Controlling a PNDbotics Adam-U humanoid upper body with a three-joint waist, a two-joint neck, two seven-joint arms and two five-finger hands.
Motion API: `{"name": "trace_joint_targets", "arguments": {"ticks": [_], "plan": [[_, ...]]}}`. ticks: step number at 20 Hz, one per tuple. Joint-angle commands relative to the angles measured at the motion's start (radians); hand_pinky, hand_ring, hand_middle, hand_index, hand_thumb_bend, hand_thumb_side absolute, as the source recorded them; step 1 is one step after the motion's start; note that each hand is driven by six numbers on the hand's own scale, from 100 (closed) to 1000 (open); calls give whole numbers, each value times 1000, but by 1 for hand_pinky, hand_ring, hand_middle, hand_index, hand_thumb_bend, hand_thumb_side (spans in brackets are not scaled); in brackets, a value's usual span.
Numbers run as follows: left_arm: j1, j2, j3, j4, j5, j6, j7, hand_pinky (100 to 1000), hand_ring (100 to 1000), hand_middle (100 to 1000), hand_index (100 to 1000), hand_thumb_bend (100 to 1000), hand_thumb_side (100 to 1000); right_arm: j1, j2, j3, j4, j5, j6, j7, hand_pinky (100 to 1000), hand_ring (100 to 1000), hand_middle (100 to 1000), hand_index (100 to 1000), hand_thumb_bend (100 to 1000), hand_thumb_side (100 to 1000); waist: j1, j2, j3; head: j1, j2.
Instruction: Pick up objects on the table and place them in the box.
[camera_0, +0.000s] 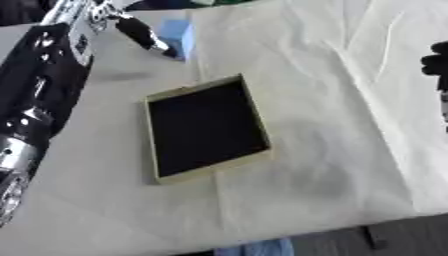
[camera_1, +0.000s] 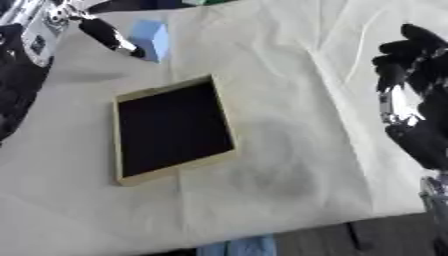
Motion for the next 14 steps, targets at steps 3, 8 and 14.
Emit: {"name": "trace_joint_targets", "arguments": {"ticks": [3,8,14], "plan": [[-28,39,20,3,-24,0,-10,911,890,887,977,721,507,-10,-5,-3,-21,-2,2,0,705,707,697,891,100,470,-1,-13,-3,5,5],[-24,40,25,10,-30,-3,-2,904,876,869,964,665,487,-10,-3,-4,-21,-1,3,2,705,707,697,891,100,471,0,-9,-6,41,5],[-22,36,25,13,-32,-5,29,901,867,853,957,634,485,-11,0,-3,-21,-1,3,4,705,708,697,892,100,472,0,-5,-7,71,5]]}}
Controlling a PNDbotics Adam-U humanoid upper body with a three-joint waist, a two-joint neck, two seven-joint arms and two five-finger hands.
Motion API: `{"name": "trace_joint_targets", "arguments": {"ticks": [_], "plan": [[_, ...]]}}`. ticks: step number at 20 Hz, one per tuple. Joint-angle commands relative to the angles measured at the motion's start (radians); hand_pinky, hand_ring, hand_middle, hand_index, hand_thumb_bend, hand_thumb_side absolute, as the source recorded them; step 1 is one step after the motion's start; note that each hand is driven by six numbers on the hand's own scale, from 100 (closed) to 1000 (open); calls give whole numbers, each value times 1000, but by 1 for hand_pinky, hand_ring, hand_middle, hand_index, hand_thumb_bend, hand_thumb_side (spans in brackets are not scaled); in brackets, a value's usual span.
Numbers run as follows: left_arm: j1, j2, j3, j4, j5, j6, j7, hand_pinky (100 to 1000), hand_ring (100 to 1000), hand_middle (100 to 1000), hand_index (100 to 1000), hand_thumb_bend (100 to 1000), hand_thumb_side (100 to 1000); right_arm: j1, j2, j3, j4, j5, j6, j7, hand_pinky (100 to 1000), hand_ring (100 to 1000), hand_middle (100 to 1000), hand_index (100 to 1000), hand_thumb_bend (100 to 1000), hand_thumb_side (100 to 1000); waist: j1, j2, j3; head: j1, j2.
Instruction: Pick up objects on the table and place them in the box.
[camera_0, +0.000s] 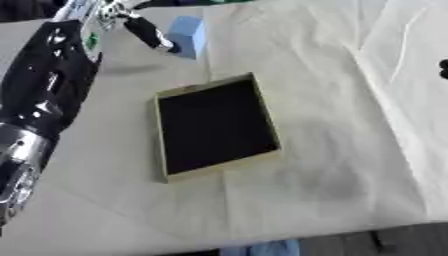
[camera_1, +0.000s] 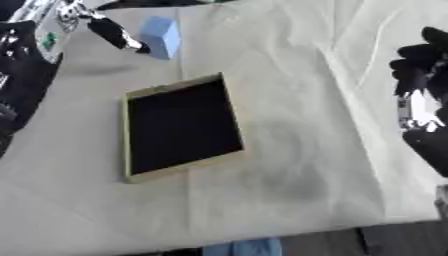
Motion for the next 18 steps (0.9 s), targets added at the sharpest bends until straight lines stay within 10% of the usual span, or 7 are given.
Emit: {"name": "trace_joint_targets", "arguments": {"ticks": [1,18], "plan": [[-22,25,11,-6,-6,-1,15,901,866,850,956,631,487,-11,-7,-3,-21,0,1,2,705,708,697,892,100,472,-3,-14,-1,14,5],[-23,12,15,8,-42,-5,54,910,867,852,953,591,493,-19,6,-1,-21,3,0,9,706,709,696,892,100,475,0,9,-14,59,-16]]}}
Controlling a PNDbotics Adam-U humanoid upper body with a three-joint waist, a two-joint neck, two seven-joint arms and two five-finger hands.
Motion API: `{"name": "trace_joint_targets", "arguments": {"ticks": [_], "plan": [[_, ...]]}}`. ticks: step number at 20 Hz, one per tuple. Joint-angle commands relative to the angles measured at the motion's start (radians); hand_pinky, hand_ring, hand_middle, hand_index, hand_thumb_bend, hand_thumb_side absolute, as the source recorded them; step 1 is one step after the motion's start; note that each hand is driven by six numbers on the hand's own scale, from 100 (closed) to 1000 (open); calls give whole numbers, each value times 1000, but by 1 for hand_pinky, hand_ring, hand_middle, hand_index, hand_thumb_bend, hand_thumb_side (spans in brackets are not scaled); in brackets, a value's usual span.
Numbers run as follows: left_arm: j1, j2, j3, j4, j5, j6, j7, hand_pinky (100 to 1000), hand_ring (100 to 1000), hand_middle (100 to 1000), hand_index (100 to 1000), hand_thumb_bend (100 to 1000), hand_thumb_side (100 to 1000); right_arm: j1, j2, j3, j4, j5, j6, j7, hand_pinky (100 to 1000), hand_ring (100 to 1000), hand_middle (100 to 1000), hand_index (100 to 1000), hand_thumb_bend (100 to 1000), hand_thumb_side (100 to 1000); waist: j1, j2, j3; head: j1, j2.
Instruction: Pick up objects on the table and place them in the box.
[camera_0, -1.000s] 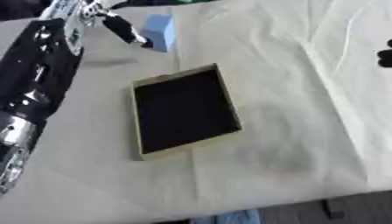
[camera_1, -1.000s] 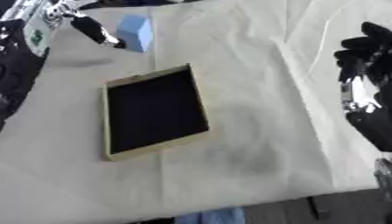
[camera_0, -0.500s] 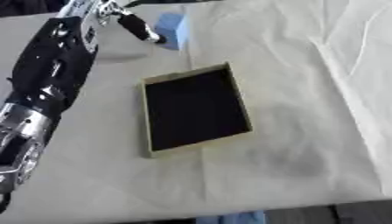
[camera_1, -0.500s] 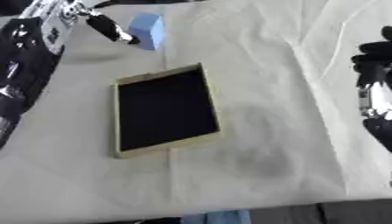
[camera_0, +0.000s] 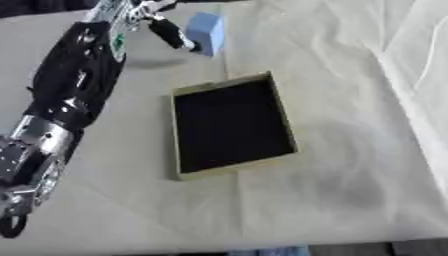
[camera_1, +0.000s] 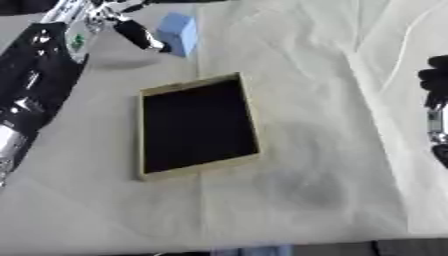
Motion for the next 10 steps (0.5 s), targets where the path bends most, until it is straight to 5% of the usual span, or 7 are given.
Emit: {"name": "trace_joint_targets", "arguments": {"ticks": [1,10], "plan": [[-23,12,13,-6,-11,-1,16,911,866,850,952,585,494,-12,-3,-1,-21,3,-2,4,706,709,696,892,100,475,-2,-14,-3,4,-4],[-23,7,13,-2,-37,-4,35,922,865,848,948,547,492,-22,1,0,-21,1,-2,8,707,709,696,893,100,476,3,-2,-12,3,7]]}}
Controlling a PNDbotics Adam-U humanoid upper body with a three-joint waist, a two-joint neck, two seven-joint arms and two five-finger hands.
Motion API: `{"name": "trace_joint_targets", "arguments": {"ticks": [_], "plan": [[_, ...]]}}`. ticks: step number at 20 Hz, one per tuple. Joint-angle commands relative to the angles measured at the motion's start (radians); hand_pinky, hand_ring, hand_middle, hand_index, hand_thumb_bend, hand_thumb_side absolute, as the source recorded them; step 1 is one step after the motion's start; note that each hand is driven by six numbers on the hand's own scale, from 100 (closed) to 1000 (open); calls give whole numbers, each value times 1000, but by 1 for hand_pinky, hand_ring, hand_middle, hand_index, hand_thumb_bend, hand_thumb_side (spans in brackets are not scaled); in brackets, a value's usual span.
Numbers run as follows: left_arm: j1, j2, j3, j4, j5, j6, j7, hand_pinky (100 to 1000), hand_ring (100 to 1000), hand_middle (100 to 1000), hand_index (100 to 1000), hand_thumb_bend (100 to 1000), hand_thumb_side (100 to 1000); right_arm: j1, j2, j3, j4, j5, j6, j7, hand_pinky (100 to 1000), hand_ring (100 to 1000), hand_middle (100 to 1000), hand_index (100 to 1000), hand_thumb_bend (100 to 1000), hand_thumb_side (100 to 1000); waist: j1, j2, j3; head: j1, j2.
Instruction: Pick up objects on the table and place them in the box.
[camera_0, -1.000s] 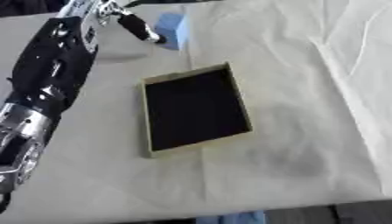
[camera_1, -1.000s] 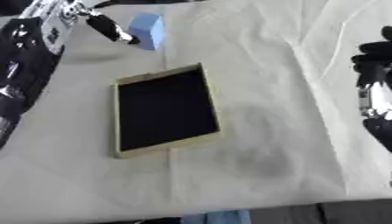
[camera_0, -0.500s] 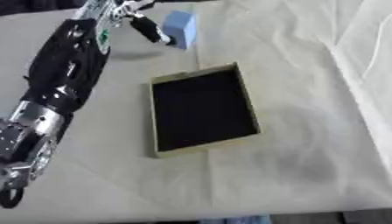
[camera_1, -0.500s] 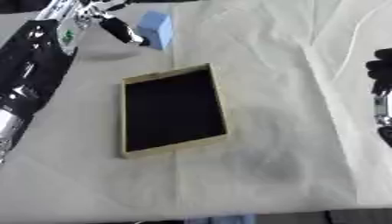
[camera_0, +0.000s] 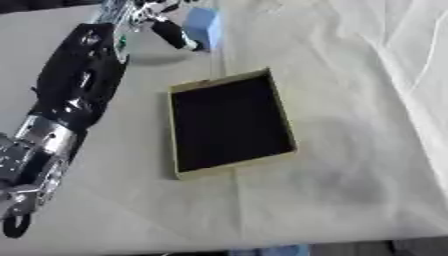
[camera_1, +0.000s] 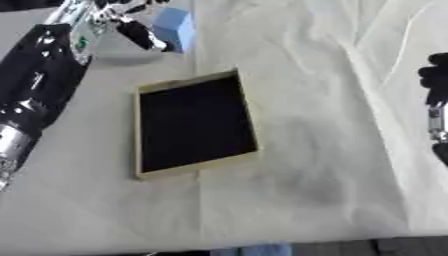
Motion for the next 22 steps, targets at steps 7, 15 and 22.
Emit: {"name": "trace_joint_targets", "arguments": {"ticks": [7,15,22], "plan": [[-21,14,14,-7,-38,6,22,928,865,847,947,526,487,-17,-3,0,-21,0,-1,6,707,710,696,893,100,476,-2,-10,-5,3,9],[-19,13,13,-6,-54,-4,41,968,916,887,959,502,470,-19,-1,-1,-21,0,0,8,708,710,696,894,100,476,0,-6,-7,0,12],[-18,13,9,-10,-56,-27,29,988,935,914,965,488,458,-20,-1,-2,-21,-1,0,9,709,710,695,894,100,477,1,-6,-7,-1,14]]}}
